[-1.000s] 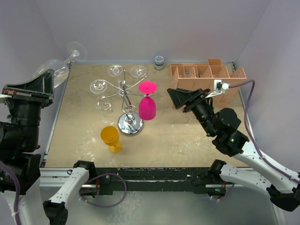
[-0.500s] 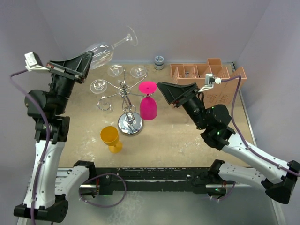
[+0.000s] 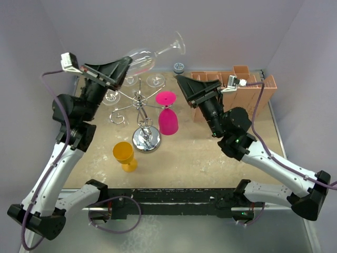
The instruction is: Place the wine glass upside down on the wine glass rack
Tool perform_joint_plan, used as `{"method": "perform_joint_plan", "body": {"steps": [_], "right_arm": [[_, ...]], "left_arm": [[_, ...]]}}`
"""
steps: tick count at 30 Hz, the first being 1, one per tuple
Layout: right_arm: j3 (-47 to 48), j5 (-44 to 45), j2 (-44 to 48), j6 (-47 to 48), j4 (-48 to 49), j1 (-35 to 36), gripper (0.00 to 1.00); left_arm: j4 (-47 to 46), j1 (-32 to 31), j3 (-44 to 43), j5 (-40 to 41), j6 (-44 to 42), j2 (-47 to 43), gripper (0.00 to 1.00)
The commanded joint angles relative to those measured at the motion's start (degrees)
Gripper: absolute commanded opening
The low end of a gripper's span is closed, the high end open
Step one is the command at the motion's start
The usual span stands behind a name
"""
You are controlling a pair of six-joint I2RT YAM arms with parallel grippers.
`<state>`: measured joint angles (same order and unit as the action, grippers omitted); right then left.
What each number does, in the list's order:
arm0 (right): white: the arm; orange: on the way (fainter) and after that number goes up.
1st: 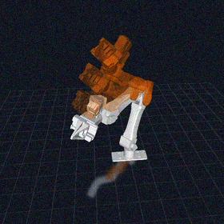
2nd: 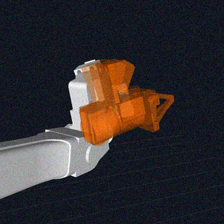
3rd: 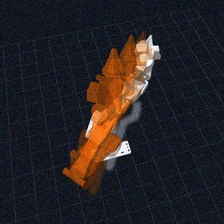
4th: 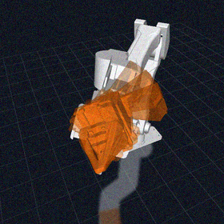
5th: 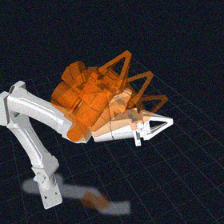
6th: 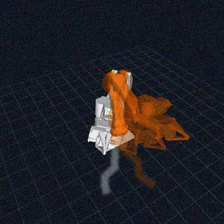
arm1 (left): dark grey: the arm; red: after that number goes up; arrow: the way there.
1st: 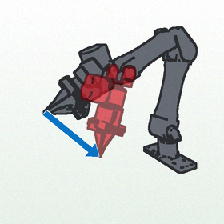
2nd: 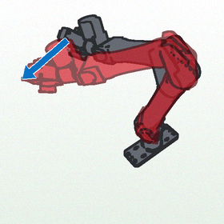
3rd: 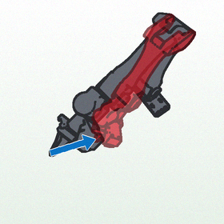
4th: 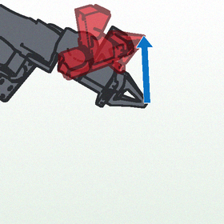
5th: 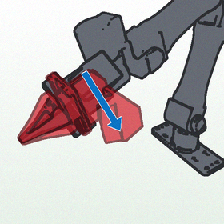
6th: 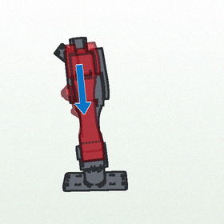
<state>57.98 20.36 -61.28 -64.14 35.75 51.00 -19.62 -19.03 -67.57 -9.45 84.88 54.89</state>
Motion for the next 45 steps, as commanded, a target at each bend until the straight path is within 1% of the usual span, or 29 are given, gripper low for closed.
{"method": "perform_joint_plan", "body": {"steps": [1,6,9,17,26,32,33,36,38,40,43,44,45], "right_arm": [[6.32,9.02,-0.59,-3.32,-2.82,0.15,0.64],[4.71,10.77,0.06,-5.29,0.25,0.16,0.63],[6.46,9.58,-1.34,-6.96,-1.15,0.15,0.59],[9.41,9.83,-4.37,-9.67,-0.84,0.15,0.55],[9.02,12.16,-4.11,-9.91,2.43,0.11,0.52],[9.45,13.76,-4.07,-9.72,2.18,0.15,0.48],[9.37,13.96,-4.03,-9.81,2.40,0.13,0.46],[9.02,14.41,-3.90,-9.84,3.75,0.12,0.34],[8.91,14.36,-3.90,-9.28,4.87,0.10,0.29],[8.87,14.27,-3.80,-8.45,5.50,0.15,0.19],[7.97,13.12,-3.07,-2.95,9.66,0.08,0.03],[7.57,12.63,-2.73,-1.26,10.90,0.08,0.00],[7.13,12.34,-2.30,0.08,11.93,0.02,0.00]], "left_arm": [[-5.79,-5.31,-0.62,4.32,-2.64,2.22,0.00],[-7.53,-7.42,0.53,5.16,-2.60,2.31,0.00],[-8.96,-8.91,2.39,6.04,-2.02,1.99,0.00],[-12.25,-11.06,2.86,4.72,1.13,4.00,0.00],[-12.06,-15.02,3.56,5.64,0.47,4.56,0.00],[-12.92,-17.44,4.44,6.02,-0.05,4.56,0.00],[-12.98,-17.83,4.51,6.09,-0.33,4.54,0.00],[-12.41,-18.80,4.21,6.03,-1.20,4.82,0.00],[-12.48,-19.38,4.34,6.03,-1.46,4.75,0.00],[-12.52,-19.78,4.88,6.34,-1.62,4.42,0.00],[-12.49,-20.14,5.86,6.63,-1.49,3.58,0.00],[-12.58,-20.24,6.23,6.68,-1.52,3.27,0.00],[-12.68,-20.26,6.70,6.77,-1.53,2.91,0.00]]}}
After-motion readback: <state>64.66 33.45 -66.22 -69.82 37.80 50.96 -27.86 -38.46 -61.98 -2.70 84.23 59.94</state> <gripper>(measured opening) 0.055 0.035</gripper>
